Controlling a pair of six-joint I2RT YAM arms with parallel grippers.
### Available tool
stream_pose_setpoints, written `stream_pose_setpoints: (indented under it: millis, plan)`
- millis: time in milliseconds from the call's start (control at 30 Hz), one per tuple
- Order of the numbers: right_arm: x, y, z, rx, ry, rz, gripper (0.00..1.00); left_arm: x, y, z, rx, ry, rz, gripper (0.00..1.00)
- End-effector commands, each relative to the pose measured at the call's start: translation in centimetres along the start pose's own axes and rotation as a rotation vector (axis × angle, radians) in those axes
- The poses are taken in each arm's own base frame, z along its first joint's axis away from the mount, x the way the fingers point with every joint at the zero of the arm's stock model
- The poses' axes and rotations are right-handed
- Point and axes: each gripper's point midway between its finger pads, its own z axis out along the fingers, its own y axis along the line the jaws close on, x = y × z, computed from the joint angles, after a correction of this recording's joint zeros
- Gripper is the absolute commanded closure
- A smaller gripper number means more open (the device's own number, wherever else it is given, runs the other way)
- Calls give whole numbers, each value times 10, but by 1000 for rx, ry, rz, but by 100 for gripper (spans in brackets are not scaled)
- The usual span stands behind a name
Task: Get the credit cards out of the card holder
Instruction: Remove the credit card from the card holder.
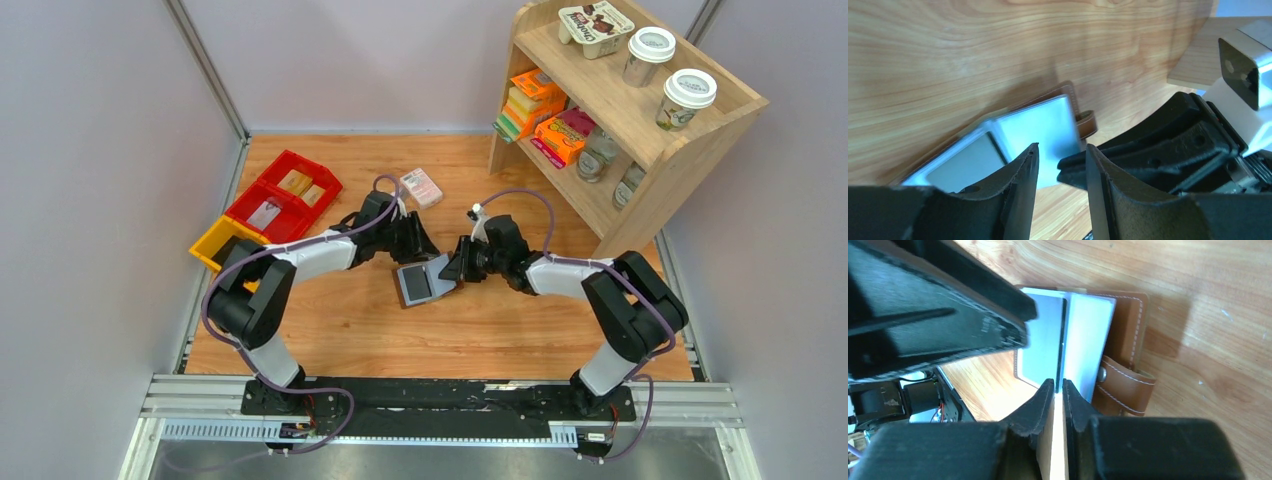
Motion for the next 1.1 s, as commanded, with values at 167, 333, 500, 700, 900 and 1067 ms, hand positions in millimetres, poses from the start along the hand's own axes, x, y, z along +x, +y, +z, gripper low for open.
stream_pose_setpoints:
  millis: [167, 333, 500, 700, 900, 1067]
  plan:
    - [-17, -26, 8, 173, -8, 49, 87, 13, 38, -40, -146, -6, 144, 54]
    - [-26, -1, 10, 71, -17, 10, 80, 27, 52, -45, -177, 51, 199, 58]
    - [-30, 29, 21, -67, 15, -29, 77, 38, 59, -41, -178, 102, 198, 62]
    - [-28, 29, 37, -103, 47, 12, 76, 43, 69, -39, -206, 130, 213, 64]
    - [-12, 7, 46, -56, 88, 45, 74, 51, 83, -34, -237, 163, 202, 66]
    - [-5, 2, 50, -53, 115, 53, 70, 58, 97, -33, -279, 183, 190, 71]
